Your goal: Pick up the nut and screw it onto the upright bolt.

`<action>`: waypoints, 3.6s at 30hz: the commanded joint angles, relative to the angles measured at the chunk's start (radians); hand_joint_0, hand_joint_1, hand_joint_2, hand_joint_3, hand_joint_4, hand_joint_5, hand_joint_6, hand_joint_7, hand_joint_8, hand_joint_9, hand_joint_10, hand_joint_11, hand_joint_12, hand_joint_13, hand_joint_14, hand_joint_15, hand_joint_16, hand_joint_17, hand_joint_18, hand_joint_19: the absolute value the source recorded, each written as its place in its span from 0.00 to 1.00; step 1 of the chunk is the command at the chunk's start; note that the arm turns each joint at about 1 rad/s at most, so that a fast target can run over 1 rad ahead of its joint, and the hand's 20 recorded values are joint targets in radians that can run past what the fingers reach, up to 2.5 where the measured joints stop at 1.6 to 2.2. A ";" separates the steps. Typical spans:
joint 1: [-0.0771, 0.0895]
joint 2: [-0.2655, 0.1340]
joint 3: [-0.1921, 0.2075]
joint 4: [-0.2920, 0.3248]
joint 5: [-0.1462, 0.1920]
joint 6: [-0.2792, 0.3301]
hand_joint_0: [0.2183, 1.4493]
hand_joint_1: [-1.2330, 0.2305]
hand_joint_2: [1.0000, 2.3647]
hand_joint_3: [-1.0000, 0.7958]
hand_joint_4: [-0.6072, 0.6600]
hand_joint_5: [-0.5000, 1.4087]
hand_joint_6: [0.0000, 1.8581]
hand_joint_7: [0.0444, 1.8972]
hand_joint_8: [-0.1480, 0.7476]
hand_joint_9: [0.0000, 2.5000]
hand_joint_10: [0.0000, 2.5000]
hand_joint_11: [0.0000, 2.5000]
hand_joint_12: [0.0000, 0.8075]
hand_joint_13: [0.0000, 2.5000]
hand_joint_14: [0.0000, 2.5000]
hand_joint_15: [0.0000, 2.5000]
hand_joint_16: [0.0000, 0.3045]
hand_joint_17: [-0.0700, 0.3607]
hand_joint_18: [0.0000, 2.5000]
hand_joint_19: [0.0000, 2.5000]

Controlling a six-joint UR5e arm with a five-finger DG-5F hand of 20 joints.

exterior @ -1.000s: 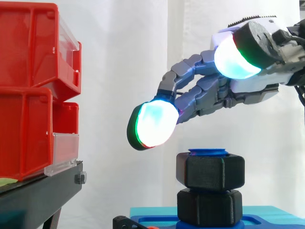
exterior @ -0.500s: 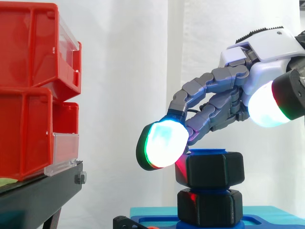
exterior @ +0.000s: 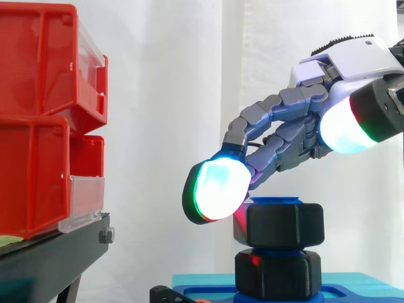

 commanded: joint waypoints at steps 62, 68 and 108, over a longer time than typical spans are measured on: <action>-0.040 0.000 0.054 -0.005 -0.072 -0.067 0.16 0.69 0.00 0.28 0.56 0.15 0.27 0.28 0.45 0.17 0.00 0.00 0.50 0.05 0.00 0.00 0.20 0.48 0.00 0.00; -0.034 0.000 0.054 -0.013 -0.071 -0.069 0.16 0.70 0.00 0.28 0.56 0.15 0.27 0.29 0.45 0.14 0.00 0.00 0.50 0.02 0.00 0.00 0.20 0.48 0.00 0.00; -0.016 -0.027 -0.035 0.195 -0.068 -0.063 0.16 0.67 0.00 0.28 0.59 0.16 0.27 0.31 0.46 0.16 0.00 0.00 0.50 0.05 0.00 0.00 0.20 0.49 0.00 0.00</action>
